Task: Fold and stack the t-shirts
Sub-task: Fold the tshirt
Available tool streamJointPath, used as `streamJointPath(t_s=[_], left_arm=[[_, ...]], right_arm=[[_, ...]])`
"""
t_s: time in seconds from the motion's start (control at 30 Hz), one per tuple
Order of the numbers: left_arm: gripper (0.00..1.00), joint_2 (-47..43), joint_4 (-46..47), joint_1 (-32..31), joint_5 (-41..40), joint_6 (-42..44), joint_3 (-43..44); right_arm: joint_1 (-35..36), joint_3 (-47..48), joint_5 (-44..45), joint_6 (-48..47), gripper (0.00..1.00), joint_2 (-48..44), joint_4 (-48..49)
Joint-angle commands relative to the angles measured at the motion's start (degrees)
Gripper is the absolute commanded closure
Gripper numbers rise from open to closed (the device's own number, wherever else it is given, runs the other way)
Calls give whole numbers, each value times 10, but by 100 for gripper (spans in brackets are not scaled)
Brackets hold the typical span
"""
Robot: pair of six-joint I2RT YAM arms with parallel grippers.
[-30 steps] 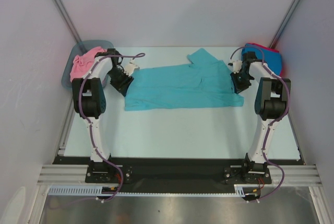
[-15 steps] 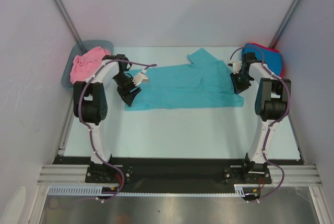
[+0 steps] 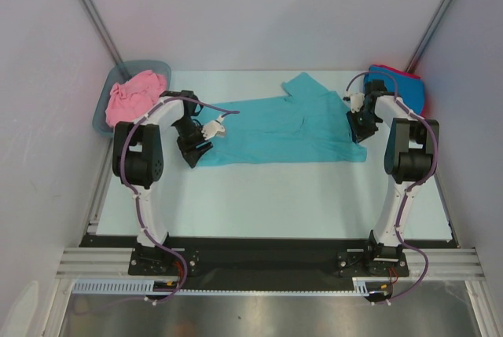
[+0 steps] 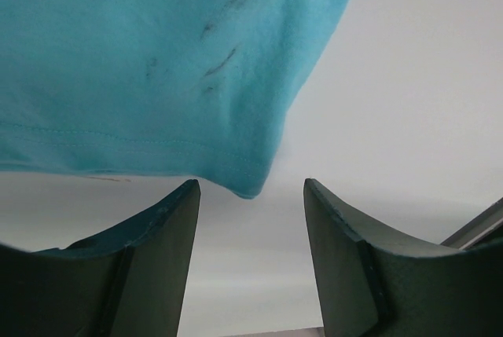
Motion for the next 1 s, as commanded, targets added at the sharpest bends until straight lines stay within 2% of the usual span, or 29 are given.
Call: streamJointPath(t_s=[0.0,0.1,0.23,0.37,0.53,0.63,0.73,0.77,0.83,0.9,0.93,0.97], left_arm=[[39,-13,17,3,-14,21,4],[40,-7,20,3,-16,24,3],[46,-1,27,3,-16,24,-2],[43,-2,21,2,0,25,-2],[44,-7,5,-1,9,30,2],[53,-5,3,-4,10,32,-8],[65,-2,1,-5,16,31,-16],[77,-2,-1,-5,20,32,-20],[87,1,-3,-6,22,30,-22],[85,7,-6,-6,26,29,-23],[80,10,-6,-6,26,28,-23],[79,13,-5,-7,27,26,-22]], right_arm=[[5,-6,-1,1,75,-30,-12],[5,-7,-1,2,76,-32,-12],[5,-6,-2,3,76,-33,-13],[5,-3,2,2,76,-32,-14],[5,0,1,2,76,-28,-13],[6,2,0,3,76,-25,-14],[7,4,0,3,77,-23,-16],[7,5,0,2,77,-23,-15],[7,6,1,2,77,-23,-15],[6,8,1,2,77,-23,-17],[7,9,0,2,77,-23,-18],[7,9,0,2,78,-22,-17]])
